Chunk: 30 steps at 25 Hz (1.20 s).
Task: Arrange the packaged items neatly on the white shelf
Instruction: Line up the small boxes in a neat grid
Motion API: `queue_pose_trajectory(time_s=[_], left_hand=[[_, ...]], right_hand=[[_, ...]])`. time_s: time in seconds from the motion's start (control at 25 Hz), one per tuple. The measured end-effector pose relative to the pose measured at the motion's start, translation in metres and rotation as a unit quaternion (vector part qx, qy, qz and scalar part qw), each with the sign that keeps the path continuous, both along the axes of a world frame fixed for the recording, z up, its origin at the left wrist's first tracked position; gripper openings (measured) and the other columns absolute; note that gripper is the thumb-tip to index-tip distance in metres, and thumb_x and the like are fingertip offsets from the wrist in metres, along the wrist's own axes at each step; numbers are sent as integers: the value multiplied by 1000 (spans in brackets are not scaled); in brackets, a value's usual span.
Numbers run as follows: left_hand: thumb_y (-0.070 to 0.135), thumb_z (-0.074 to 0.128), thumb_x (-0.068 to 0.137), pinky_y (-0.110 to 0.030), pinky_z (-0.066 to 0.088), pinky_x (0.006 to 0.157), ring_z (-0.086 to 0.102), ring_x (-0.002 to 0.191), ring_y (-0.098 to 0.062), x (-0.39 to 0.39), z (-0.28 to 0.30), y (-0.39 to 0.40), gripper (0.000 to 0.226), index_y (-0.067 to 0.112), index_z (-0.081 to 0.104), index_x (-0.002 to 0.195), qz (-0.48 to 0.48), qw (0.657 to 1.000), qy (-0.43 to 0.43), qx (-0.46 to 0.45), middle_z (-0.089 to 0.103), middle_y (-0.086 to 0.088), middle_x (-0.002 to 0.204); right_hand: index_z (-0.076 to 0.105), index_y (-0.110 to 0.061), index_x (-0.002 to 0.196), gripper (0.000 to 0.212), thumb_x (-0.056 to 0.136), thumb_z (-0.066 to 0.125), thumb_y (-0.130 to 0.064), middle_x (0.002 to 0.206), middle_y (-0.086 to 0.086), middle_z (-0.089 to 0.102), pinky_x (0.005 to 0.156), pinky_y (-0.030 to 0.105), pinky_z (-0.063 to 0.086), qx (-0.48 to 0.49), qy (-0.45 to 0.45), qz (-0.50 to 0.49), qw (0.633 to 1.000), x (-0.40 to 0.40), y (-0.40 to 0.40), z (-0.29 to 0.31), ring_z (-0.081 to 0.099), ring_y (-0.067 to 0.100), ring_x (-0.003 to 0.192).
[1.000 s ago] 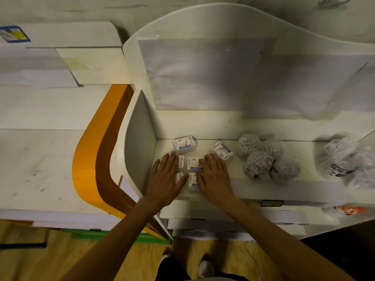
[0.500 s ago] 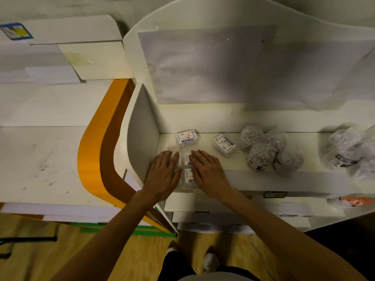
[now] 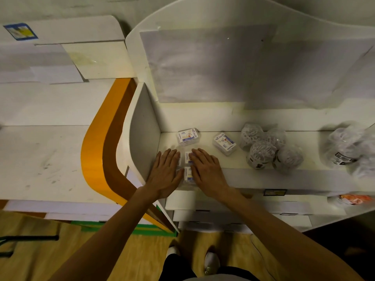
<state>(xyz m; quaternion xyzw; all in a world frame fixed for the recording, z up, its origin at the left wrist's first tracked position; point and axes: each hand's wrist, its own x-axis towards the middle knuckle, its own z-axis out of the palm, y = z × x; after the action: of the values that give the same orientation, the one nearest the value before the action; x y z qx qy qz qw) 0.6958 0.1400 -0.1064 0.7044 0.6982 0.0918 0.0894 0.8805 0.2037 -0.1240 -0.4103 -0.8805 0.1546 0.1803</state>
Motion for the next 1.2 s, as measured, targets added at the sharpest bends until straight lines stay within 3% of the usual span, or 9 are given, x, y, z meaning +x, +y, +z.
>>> queue_pose_trajectory(time_s=[0.2, 0.28, 0.4, 0.52, 0.68, 0.84, 0.96, 1.2], left_hand=[[70, 4, 94, -44, 0, 125, 15, 152, -21, 3, -5, 2, 85, 16, 25, 156, 22, 999, -13, 30, 25, -6, 162], [69, 11, 96, -43, 0, 124, 17, 151, -22, 3, 2, 4, 81, 16, 27, 155, 19, 998, -29, 49, 27, -6, 162], [62, 21, 98, -39, 6, 122, 19, 151, -21, 5, 22, 23, 73, 18, 26, 156, 11, 998, -44, 51, 23, -3, 163], [59, 23, 102, -40, 9, 122, 13, 152, -21, 13, 35, 51, 69, 22, 16, 159, 2, 1000, 16, 7, 12, 0, 166], [61, 22, 101, -42, 11, 122, 9, 153, -21, 17, 36, 76, 69, 25, 11, 159, 6, 996, 51, -71, 9, 1, 167], [63, 21, 101, -40, 10, 122, 11, 152, -20, 10, 37, 78, 70, 24, 14, 159, 0, 995, 61, -73, 13, 1, 166], [64, 22, 100, -39, 10, 122, 12, 152, -20, 8, 39, 73, 71, 23, 17, 158, 10, 996, 48, -77, 14, 1, 166], [65, 30, 98, -43, 27, 117, 27, 147, -22, 3, 39, 60, 69, 22, 31, 152, 39, 998, 24, -38, 29, -2, 160]], right_hand=[[43, -18, 149, 65, 99, 23, -53, 159, 4, 37, 121, 48, 22, -19, 11, 9, 1000, 3, 1, 4, 28, 22, 150], [48, -19, 144, 60, 96, 37, -53, 156, 4, 41, 121, 43, 22, -23, 70, -20, 997, 5, 0, 7, 32, 21, 147], [51, -17, 140, 48, 97, 53, -39, 152, 5, 44, 120, 42, 24, 20, 121, -110, 986, 16, 16, 13, 32, 23, 146], [51, -15, 140, 48, 94, 57, -28, 155, 7, 39, 118, 47, 25, 19, 31, -158, 987, 31, 42, 24, 27, 27, 147], [41, -16, 147, 54, 94, 50, -26, 155, 5, 39, 112, 44, 31, -16, -85, -101, 991, 44, 58, 39, 33, 25, 141], [32, -19, 154, 63, 93, 49, -17, 161, 1, 30, 118, 47, 24, -69, -118, -34, 990, 54, 77, 53, 25, 24, 147], [31, -13, 155, 61, 97, 48, -14, 164, 4, 24, 122, 36, 14, -91, -101, 6, 991, 55, 80, 48, 14, 22, 152], [41, -10, 146, 51, 98, 48, -25, 157, 9, 35, 114, 42, 29, -113, -89, -2, 990, 38, 82, 61, 25, 30, 141]])
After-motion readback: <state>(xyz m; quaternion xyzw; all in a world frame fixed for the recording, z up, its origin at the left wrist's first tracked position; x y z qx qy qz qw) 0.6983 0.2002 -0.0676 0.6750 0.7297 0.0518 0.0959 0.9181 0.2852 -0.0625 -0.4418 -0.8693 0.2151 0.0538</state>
